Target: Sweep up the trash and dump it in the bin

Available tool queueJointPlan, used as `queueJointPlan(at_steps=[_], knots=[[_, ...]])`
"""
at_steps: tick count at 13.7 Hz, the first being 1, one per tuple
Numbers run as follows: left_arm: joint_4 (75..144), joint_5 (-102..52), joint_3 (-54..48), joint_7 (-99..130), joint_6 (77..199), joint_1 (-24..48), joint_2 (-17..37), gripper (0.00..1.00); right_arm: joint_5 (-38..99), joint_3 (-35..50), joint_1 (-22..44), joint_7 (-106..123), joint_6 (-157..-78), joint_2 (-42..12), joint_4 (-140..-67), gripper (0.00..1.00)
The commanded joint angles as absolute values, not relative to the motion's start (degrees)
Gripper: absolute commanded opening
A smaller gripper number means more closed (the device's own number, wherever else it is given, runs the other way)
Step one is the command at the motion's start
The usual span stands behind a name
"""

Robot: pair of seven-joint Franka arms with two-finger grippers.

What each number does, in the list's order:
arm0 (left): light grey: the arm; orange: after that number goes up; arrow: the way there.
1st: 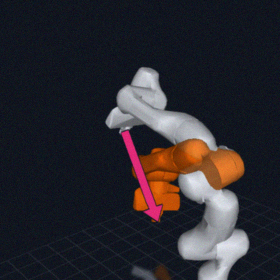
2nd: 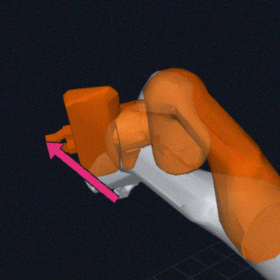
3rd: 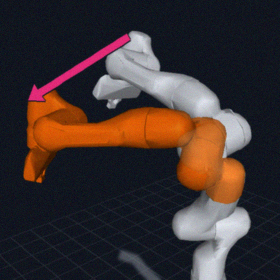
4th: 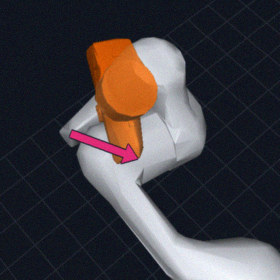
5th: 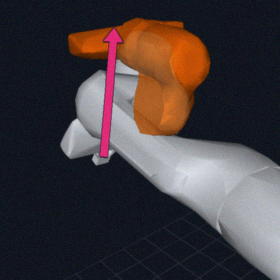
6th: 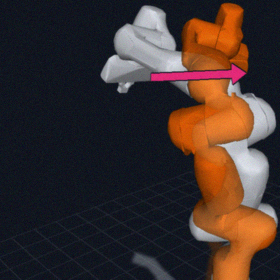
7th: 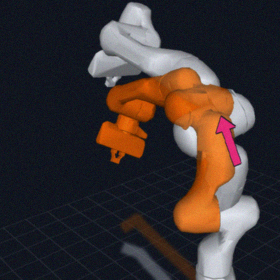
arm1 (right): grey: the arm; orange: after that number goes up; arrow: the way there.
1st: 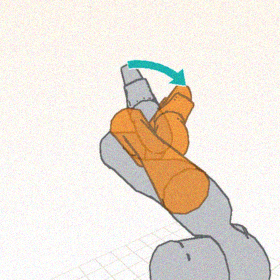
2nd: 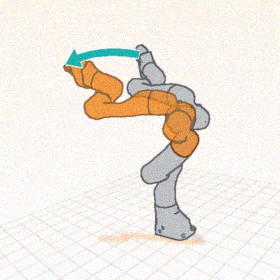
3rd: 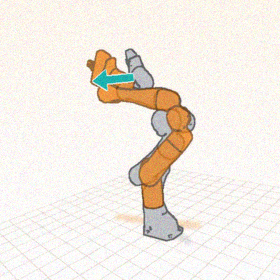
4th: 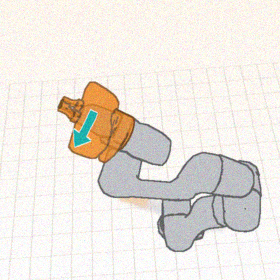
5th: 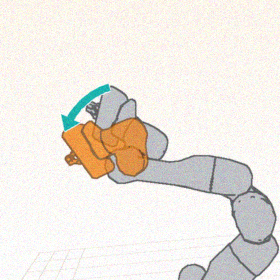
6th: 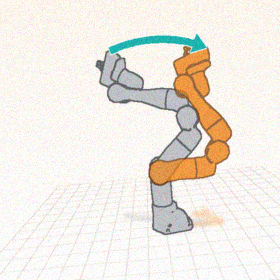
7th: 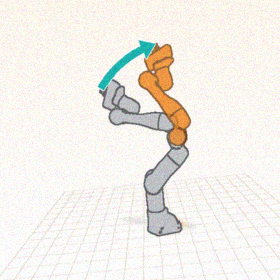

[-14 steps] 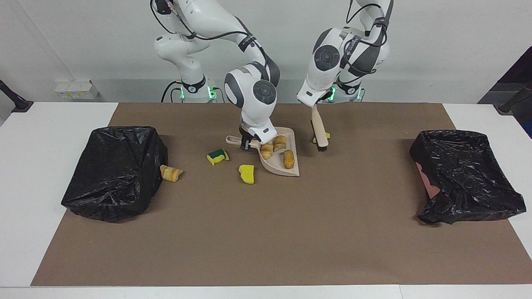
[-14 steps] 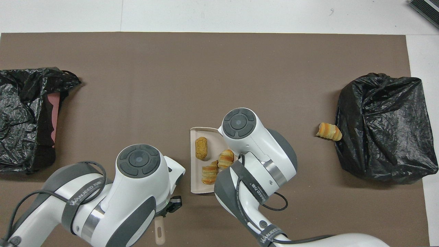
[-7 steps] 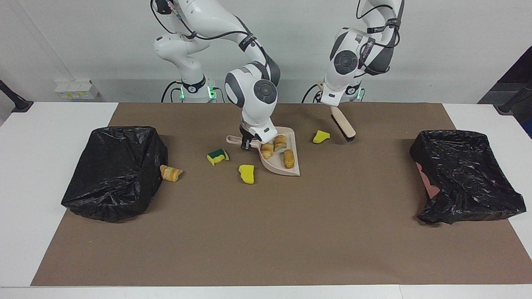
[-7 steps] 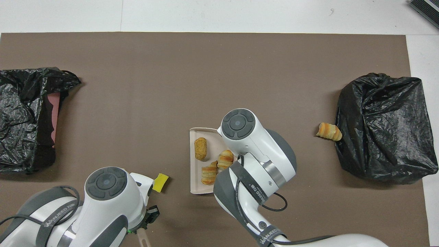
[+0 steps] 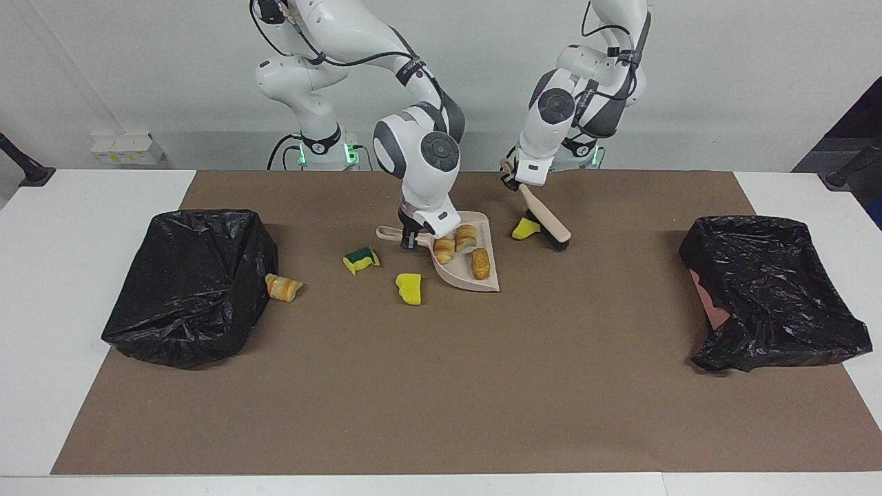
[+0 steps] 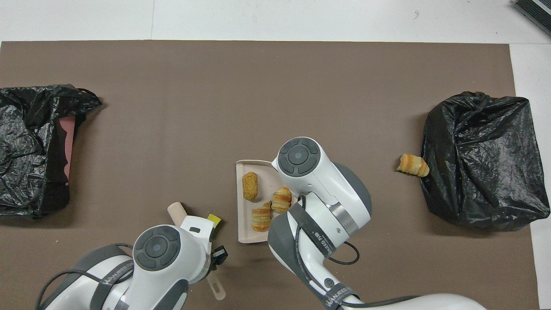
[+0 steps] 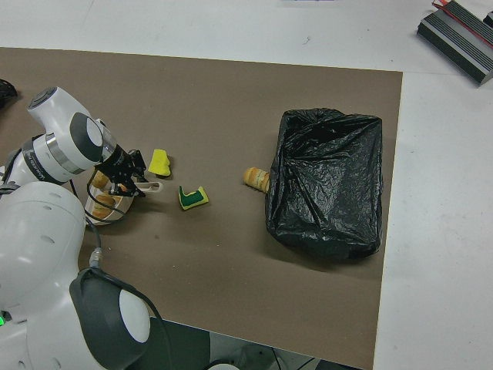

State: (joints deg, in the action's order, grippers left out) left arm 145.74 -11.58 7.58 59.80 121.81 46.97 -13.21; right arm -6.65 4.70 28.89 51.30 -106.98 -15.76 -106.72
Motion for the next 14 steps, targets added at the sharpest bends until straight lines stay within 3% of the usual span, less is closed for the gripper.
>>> queueJointPlan(at_steps=[1, 8, 14], knots=[[141.1, -14.1, 7.7, 58.6, 125.5, 48.9, -8.1, 0.00, -6.7, 5.0, 28.7, 51.7, -109.2, -14.9, -108.4, 0.00], [134.2, -16.6, 7.8, 49.7, 127.5, 56.6, -4.8, 0.00, -6.6, 5.0, 28.6, 51.0, -109.9, -15.0, -108.4, 0.00], [128.5, -12.4, 8.6, 46.6, 111.9, 50.9, -6.1, 0.00, -6.7, 5.0, 28.0, 51.6, -109.9, -15.4, -108.0, 0.00]])
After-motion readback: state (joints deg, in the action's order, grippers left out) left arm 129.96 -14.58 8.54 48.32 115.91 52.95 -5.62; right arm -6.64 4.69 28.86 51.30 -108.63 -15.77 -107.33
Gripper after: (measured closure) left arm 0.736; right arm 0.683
